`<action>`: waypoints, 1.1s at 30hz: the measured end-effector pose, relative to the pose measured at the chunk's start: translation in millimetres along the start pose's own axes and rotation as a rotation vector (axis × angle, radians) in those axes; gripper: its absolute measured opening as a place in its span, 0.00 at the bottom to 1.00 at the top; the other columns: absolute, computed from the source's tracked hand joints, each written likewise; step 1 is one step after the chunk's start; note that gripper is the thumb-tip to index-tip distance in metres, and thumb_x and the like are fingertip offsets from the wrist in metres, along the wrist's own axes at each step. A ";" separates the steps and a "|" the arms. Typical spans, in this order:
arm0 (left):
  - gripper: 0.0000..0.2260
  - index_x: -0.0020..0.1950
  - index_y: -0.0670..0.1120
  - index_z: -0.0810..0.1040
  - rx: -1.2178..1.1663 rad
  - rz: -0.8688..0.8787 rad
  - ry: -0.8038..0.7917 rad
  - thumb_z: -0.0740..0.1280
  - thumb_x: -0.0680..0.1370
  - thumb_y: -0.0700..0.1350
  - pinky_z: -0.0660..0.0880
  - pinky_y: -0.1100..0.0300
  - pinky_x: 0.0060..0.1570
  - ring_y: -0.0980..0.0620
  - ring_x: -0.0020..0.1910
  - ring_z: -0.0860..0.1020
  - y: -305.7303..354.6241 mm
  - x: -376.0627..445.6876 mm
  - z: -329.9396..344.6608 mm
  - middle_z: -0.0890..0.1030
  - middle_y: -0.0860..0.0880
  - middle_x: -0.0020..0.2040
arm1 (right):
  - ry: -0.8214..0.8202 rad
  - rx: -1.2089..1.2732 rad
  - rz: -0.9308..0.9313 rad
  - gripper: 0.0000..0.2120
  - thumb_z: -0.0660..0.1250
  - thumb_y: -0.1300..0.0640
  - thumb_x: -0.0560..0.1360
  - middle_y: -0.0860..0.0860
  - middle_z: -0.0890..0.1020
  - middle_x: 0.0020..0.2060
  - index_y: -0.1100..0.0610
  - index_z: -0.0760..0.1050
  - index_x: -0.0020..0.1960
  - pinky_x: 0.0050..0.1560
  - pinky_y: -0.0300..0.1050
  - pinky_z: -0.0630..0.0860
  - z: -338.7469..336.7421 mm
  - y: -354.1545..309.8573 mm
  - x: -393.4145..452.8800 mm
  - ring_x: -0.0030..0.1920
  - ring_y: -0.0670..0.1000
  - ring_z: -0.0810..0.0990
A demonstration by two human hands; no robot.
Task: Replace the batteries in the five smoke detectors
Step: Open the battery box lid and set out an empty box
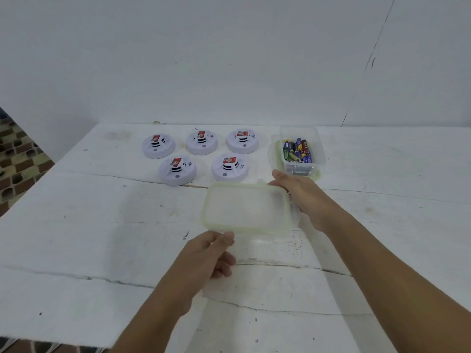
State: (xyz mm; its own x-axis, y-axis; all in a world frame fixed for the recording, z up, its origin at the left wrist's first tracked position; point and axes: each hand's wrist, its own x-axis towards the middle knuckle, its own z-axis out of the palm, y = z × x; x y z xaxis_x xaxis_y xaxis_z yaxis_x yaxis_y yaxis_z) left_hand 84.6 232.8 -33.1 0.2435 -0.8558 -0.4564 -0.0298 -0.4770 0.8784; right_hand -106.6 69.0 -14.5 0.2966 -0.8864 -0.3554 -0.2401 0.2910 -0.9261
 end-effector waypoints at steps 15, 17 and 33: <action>0.10 0.51 0.43 0.77 -0.107 0.014 0.098 0.67 0.83 0.50 0.77 0.52 0.48 0.48 0.40 0.79 27.1 51.7 -14.0 0.83 0.46 0.43 | -0.186 -0.049 0.069 0.25 0.69 0.41 0.80 0.50 0.84 0.43 0.62 0.76 0.62 0.42 0.43 0.81 13.4 12.4 -2.3 0.39 0.52 0.82; 0.11 0.52 0.41 0.79 -0.127 0.018 0.112 0.68 0.82 0.49 0.78 0.51 0.49 0.47 0.41 0.80 30.9 57.1 -16.4 0.83 0.46 0.43 | -0.180 0.038 0.085 0.28 0.70 0.39 0.79 0.55 0.84 0.45 0.63 0.76 0.62 0.41 0.46 0.82 21.4 17.7 -0.3 0.42 0.56 0.81; 0.25 0.64 0.40 0.83 -0.143 -0.042 -0.182 0.74 0.74 0.56 0.74 0.41 0.70 0.40 0.62 0.83 26.4 70.9 -34.2 0.86 0.43 0.59 | -0.157 0.132 -0.022 0.19 0.72 0.43 0.78 0.55 0.78 0.34 0.58 0.71 0.46 0.33 0.43 0.79 31.4 39.3 -0.7 0.31 0.51 0.77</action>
State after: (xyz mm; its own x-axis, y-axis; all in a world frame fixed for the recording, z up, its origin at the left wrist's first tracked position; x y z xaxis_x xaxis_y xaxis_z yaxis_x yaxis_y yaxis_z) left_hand 134.2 166.3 -37.4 0.0629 -0.8640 -0.4995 0.1172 -0.4906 0.8635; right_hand -87.3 92.4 -54.6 0.4435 -0.8290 -0.3406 -0.1115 0.3260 -0.9388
